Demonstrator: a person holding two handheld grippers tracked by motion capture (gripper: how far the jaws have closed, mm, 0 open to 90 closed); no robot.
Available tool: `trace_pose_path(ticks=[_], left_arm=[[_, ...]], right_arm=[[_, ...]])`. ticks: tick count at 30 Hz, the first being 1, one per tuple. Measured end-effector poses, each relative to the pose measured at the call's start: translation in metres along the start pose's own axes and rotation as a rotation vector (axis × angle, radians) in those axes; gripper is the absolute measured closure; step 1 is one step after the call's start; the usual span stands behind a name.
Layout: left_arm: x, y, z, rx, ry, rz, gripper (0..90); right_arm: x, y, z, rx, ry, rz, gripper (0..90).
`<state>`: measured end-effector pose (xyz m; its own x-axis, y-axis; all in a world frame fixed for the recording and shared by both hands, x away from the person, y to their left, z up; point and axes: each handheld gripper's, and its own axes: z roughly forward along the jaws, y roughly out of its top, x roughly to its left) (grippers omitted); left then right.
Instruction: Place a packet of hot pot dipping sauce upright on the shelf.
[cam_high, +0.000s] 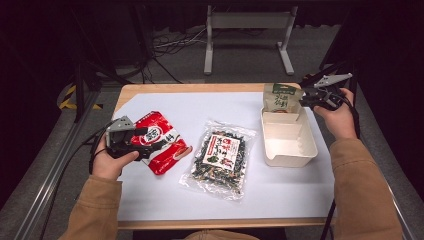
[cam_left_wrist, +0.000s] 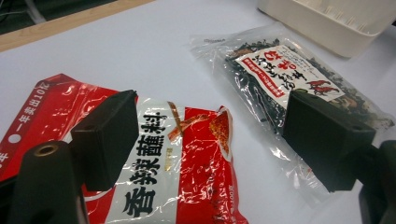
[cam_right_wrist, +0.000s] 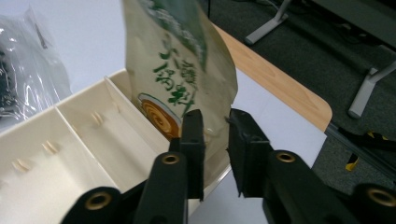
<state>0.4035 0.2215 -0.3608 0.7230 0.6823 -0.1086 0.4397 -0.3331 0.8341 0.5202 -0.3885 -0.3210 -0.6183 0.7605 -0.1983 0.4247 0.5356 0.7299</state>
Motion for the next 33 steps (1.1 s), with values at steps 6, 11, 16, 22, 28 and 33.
trace_pose_path(ticks=[6, 11, 16, 22, 28, 33], left_arm=[[0.006, -0.002, -0.008, -0.02, 0.045, 0.005, 18.6], [0.012, -0.003, -0.013, -0.019, 0.086, 0.001, 17.6], [0.015, -0.003, -0.016, 0.023, 0.085, -0.007, 18.7], [0.021, -0.004, -0.018, 0.034, 0.088, -0.019, 11.3], [0.027, -0.006, -0.023, 0.031, 0.14, -0.039, 4.4], [0.032, -0.01, -0.026, 0.031, 0.146, -0.068, 1.9]], right_arm=[[0.012, 0.001, -0.014, -0.027, -0.003, 0.015, 60.8], [0.024, 0.0, -0.025, -0.039, -0.012, 0.029, 53.9], [0.04, -0.001, -0.036, -0.067, 0.013, 0.042, 49.7], [0.064, 0.0, -0.046, -0.117, 0.067, 0.046, 47.2], [0.084, 0.0, -0.052, -0.155, 0.117, 0.049, 45.7], [0.102, 0.001, -0.054, -0.162, 0.116, 0.039, 43.9]])
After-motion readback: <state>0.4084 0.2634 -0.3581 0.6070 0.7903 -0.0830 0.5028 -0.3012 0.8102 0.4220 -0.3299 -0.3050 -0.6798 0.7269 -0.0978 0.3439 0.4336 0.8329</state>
